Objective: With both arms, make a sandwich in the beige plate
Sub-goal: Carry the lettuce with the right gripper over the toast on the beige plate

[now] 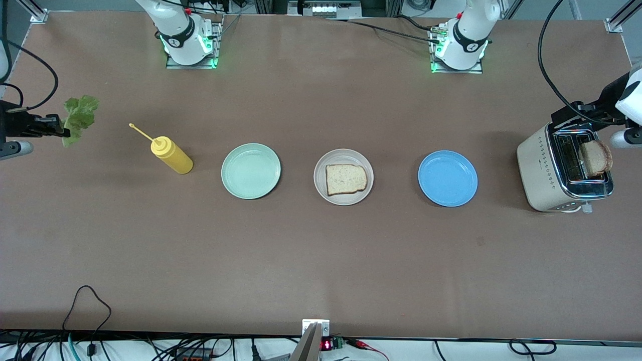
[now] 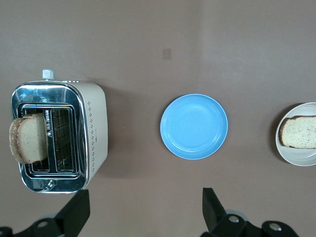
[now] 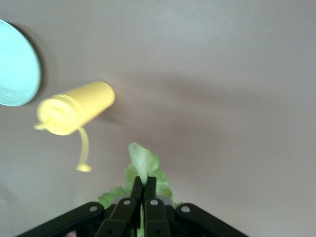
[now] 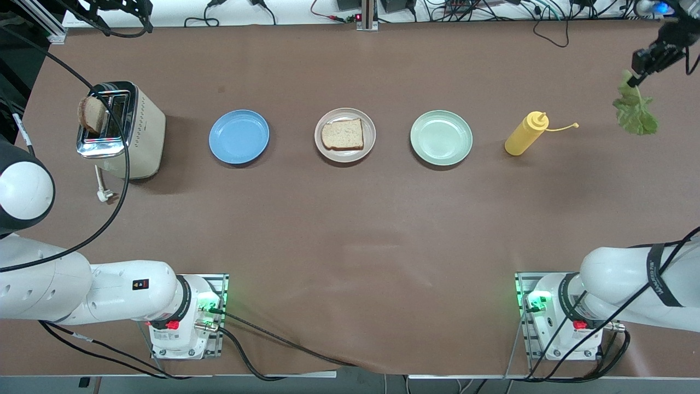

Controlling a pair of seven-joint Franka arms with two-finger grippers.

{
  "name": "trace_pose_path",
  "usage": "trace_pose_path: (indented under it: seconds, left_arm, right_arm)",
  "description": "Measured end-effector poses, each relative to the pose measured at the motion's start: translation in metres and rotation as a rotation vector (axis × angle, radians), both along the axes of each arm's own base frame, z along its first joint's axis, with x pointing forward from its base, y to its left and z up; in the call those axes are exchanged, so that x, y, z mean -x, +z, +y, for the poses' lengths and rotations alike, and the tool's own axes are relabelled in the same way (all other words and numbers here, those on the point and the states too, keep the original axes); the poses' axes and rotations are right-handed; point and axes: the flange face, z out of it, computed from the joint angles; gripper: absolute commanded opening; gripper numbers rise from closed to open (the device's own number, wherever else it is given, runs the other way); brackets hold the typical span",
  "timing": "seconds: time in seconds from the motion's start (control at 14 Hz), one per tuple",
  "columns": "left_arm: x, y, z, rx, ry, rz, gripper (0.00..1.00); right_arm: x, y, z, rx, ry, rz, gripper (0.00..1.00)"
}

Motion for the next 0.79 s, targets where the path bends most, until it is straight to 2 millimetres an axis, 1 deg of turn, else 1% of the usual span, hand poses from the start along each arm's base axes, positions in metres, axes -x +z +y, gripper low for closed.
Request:
trace_pose_path:
  seconds: [0.14, 0.29, 0.64, 0.79]
  left_arm:
    - [0.0, 0.0, 0.0, 0.006, 0.0, 0.0, 1.0]
    - [0.0, 0.0, -0.002, 0.024, 0.002, -0.001, 1.0]
    - [0.0, 0.0, 0.002, 0.031, 0.011, -0.002, 1.0]
    - [-0.001, 0.001, 0.002, 0.031, 0.011, -0.008, 1.0]
  right_arm:
    - [-0.01, 0.011, 0.048, -0.005, -0.067, 0.006, 0.0]
    - [-0.015, 0.012, 0.099, -0.021, -0.146, 0.023, 0.0]
    - [-0.013, 0.003, 0.218, 0.014, -0.343, 0.093, 0.0]
    - [-0.012, -0.004, 0.26, 0.016, -0.429, 0.108, 0.0]
